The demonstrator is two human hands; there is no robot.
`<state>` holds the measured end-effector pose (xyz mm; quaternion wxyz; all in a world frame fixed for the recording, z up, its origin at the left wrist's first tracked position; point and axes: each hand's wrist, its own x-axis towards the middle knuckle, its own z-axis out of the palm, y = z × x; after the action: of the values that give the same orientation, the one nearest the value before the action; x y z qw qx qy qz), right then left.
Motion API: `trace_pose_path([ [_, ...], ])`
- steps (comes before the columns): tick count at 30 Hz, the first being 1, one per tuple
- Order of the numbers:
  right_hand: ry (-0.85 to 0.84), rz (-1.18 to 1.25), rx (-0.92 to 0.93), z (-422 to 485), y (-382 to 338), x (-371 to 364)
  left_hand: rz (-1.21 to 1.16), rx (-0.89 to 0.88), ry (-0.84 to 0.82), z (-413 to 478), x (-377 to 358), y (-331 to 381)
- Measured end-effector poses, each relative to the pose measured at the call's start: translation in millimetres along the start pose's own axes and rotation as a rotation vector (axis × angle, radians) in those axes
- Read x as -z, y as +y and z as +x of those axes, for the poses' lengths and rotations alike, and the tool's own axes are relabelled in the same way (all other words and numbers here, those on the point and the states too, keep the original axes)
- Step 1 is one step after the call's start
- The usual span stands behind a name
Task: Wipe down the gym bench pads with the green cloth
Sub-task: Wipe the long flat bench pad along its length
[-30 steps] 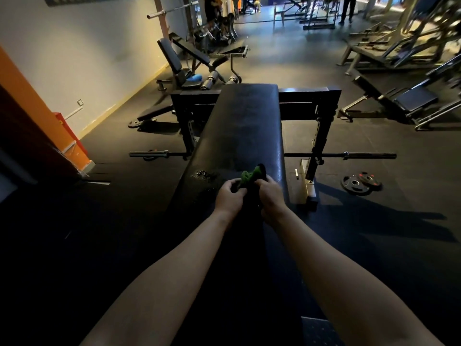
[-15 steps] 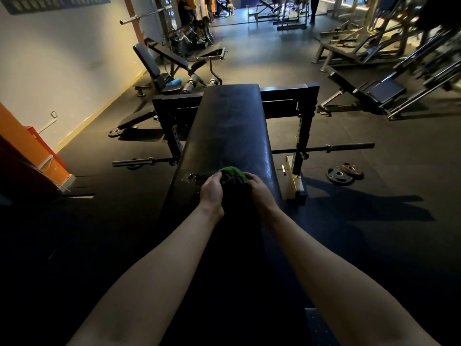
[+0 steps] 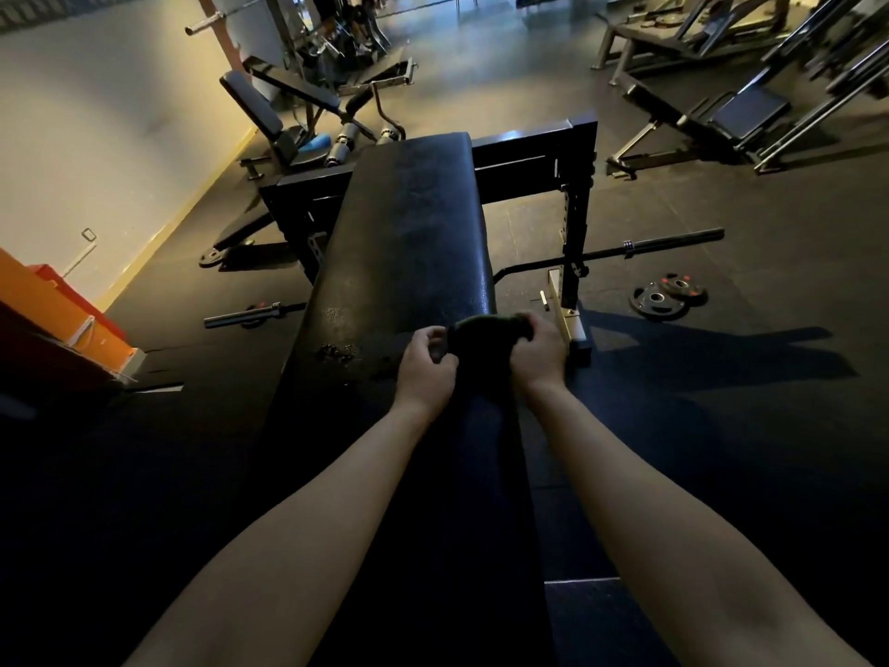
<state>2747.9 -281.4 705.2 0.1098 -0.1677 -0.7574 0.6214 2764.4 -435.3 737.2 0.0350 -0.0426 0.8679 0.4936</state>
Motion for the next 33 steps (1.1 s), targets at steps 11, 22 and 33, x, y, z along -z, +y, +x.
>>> trace_pose_path([
  [11, -0.315, 0.247, -0.307, 49, 50, -27, 0.792, 0.169, -0.157, 7, -73, 0],
  [22, -0.072, 0.000, -0.096, 28, 50, -16, 0.759, 0.147, -0.088, 11, -74, -5],
  [33, -0.370, -0.350, 0.261, 49, 1, -54, 0.821, 0.110, -0.033, 20, -16, -11],
])
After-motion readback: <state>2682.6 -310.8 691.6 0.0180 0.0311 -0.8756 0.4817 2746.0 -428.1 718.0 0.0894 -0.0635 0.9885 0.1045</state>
